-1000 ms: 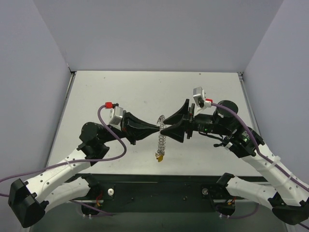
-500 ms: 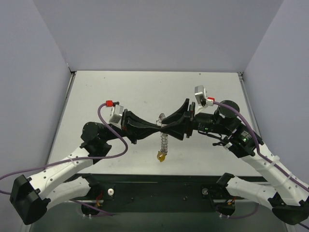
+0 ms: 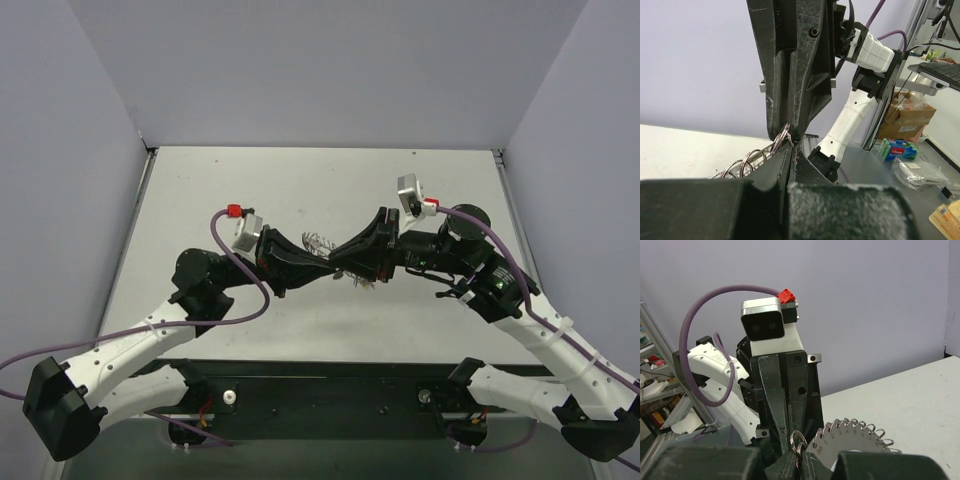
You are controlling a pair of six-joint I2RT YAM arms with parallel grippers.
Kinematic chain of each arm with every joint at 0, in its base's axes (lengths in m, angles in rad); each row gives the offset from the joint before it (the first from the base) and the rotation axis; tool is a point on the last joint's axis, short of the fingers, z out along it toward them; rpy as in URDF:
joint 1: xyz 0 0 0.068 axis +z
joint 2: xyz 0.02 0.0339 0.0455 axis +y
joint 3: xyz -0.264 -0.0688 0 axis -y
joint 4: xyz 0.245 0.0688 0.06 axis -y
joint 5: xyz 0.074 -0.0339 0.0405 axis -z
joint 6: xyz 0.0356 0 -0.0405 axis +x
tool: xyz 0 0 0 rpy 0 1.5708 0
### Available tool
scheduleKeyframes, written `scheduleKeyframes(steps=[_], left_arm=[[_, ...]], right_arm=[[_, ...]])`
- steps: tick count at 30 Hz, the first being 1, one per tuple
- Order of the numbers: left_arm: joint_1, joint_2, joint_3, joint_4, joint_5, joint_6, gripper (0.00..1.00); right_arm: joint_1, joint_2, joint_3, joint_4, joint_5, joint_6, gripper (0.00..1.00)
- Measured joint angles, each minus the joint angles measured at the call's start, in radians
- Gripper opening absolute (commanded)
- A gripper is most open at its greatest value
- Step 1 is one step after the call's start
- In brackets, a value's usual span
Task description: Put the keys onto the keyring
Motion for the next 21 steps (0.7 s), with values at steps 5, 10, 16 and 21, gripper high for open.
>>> scheduleKeyframes(steps=[5, 10, 16, 21], left_arm=[[0.0, -0.011, 0.0, -0.028, -0.007, 0.019, 0.0], [0.0, -0.053, 0.006, -0.102, -0.017, 0.062, 0.0], [-0.001, -0.071, 0.062, -0.21, -0.027, 0.108, 0.0], [-0.001, -0.071, 0.07, -0.238, -0.027, 0.114, 0.0]], right_arm=[[0.001, -0.007, 0.0, -0.024, 0.017, -0.008, 0.77], [0.001, -0.066, 0.0, -0.052, 0.071, -0.034, 0.81], [0.001, -0.109, 0.0, -0.053, 0.093, -0.043, 0.78], [0.001, -0.087, 0.0, -0.05, 0.077, -0.038, 0.72]])
